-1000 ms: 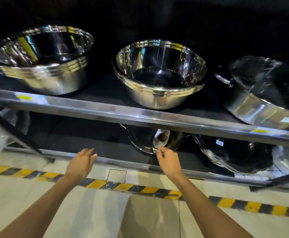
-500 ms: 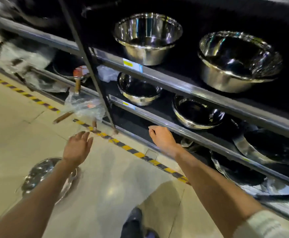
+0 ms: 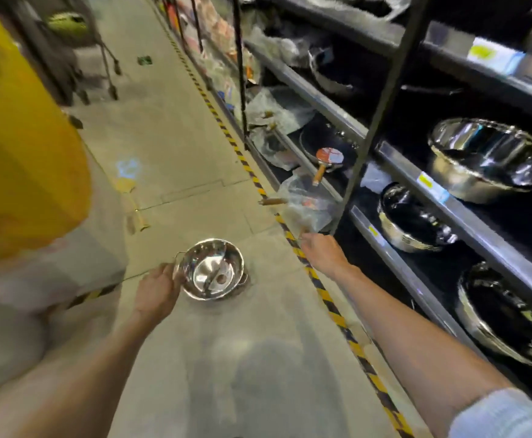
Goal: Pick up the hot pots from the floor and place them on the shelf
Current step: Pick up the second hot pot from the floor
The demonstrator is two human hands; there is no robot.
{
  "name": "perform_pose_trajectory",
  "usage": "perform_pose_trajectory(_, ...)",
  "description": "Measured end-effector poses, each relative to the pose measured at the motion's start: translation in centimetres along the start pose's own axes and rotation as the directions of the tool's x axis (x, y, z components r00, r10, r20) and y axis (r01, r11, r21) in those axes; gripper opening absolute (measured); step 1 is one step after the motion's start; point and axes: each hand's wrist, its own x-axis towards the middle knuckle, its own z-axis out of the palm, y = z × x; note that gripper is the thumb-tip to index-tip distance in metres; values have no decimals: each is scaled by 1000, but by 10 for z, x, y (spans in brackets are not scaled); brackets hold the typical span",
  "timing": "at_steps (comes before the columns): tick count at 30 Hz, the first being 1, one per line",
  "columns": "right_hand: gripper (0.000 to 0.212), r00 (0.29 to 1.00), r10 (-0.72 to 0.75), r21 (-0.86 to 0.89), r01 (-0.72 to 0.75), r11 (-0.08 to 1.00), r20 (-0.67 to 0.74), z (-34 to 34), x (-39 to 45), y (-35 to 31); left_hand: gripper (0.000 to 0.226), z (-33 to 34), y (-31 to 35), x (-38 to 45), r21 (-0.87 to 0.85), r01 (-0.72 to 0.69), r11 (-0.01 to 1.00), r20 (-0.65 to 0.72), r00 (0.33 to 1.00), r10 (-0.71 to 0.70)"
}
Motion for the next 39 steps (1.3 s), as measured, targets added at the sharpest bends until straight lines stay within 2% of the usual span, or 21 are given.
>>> perform_pose_trajectory(2,32,998,-55,-12,56,998,32,19,13,-26,45,-7,-28,-11,-11,89,996,9,996,-89)
perform_pose_trajectory(6,37,990,-96,-22,99,995,102,52,29,-64,47,-15,-71,-23,-56,178,982,15,984,-178)
perform_pose_trajectory(14,38,985,-56,-8,58,998,166,80,73,-79,49,-17,-117,-4,-158,293,943,85,956,-282)
perform_pose_trajectory(19,37,980,0,6,-1,1000,197,108,124,-71,49,-3,-145,40,-141,359,922,176,926,-334)
perform_pose_trajectory(26,37,964,50,-4,-51,999,262,172,242,-65,48,37,-186,147,-97,395,914,193,908,-372)
perform_pose_trajectory(32,39,956,66,-15,-65,998,285,273,337,-48,46,131,-217,254,-84,324,942,151,939,-309)
perform_pose_trajectory(39,38,966,-3,-60,19,998,258,448,435,35,44,325,-293,360,-36,196,980,101,976,-191)
